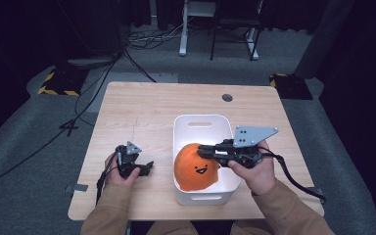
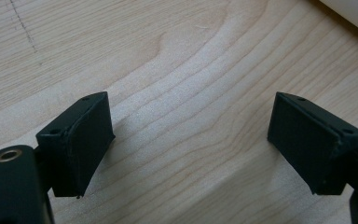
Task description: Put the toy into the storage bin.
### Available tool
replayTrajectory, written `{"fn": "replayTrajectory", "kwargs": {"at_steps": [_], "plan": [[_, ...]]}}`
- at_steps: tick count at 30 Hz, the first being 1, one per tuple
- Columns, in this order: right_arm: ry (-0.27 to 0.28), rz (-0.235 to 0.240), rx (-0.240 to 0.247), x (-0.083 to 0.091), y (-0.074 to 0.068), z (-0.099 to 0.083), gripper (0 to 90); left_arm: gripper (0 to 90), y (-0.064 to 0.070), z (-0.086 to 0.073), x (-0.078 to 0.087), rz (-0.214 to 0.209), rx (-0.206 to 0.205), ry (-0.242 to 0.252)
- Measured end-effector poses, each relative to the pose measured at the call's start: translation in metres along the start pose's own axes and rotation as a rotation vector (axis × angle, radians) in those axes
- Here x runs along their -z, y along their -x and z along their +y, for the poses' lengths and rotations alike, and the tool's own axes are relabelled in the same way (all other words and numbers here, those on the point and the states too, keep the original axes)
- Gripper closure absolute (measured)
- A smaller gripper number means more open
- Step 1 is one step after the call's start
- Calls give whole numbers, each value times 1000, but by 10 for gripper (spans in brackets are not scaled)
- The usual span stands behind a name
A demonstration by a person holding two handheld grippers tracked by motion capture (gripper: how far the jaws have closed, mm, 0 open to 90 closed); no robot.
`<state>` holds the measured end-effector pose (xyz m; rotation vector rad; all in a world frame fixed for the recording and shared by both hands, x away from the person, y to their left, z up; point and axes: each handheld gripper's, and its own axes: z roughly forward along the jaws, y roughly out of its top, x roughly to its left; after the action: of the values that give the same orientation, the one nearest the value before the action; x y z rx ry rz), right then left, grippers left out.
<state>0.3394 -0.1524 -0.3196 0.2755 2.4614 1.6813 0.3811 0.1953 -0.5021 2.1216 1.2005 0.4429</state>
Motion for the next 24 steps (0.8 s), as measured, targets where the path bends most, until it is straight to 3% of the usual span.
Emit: {"fn": "replayTrajectory", "kwargs": {"at_steps": [7,10,16,24], "plan": [[-13,24,-1,1,-16,-8,839,145,0,0,0,1,0,0],[-25,24,-40,5,-16,-17,839,146,0,0,0,1,1,0],[-49,41,-75,7,-15,-28,838,146,1,0,0,2,1,0],[-123,51,-60,-2,-22,-35,836,146,1,0,0,1,1,0]]}}
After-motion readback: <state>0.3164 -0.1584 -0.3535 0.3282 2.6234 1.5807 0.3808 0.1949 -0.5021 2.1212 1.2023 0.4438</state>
